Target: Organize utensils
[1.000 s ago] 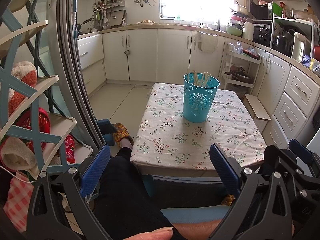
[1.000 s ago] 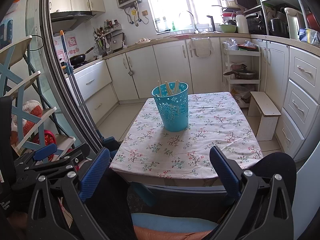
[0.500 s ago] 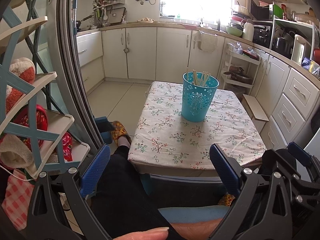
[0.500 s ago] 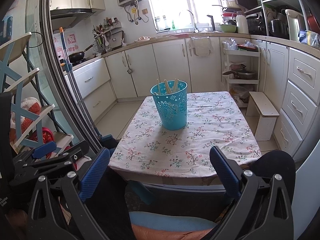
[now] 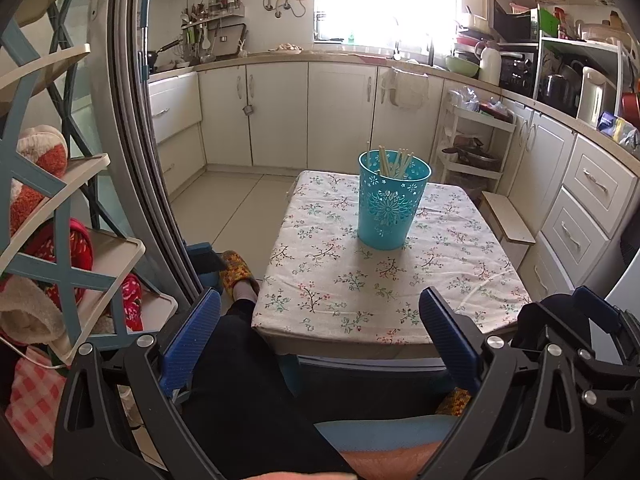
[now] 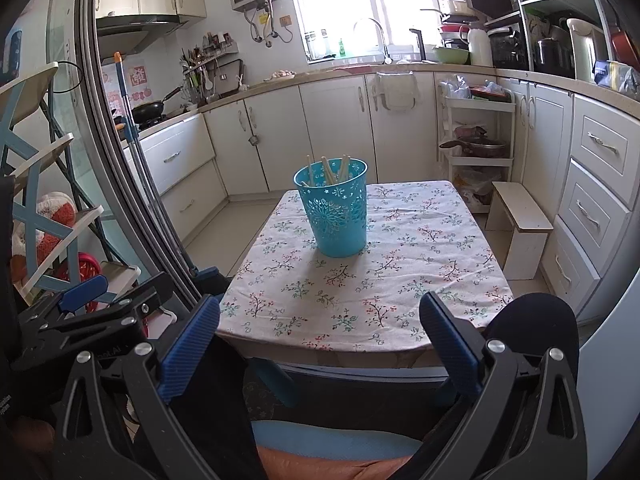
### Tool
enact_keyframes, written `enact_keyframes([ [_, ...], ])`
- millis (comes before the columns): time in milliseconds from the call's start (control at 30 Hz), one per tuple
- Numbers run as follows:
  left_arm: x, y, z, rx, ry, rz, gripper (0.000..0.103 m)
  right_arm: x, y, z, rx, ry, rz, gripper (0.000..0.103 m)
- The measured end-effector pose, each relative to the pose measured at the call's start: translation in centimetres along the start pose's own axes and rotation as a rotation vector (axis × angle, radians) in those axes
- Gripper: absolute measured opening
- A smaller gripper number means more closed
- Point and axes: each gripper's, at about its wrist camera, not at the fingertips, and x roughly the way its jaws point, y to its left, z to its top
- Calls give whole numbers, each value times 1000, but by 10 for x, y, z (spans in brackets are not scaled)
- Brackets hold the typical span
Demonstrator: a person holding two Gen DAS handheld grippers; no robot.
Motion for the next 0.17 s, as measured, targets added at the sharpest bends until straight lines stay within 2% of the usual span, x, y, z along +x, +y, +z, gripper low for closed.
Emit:
enact_keyframes([
  [167,0,-2,1,15,5,12,96,2,-4,-1,18,4,9,96],
])
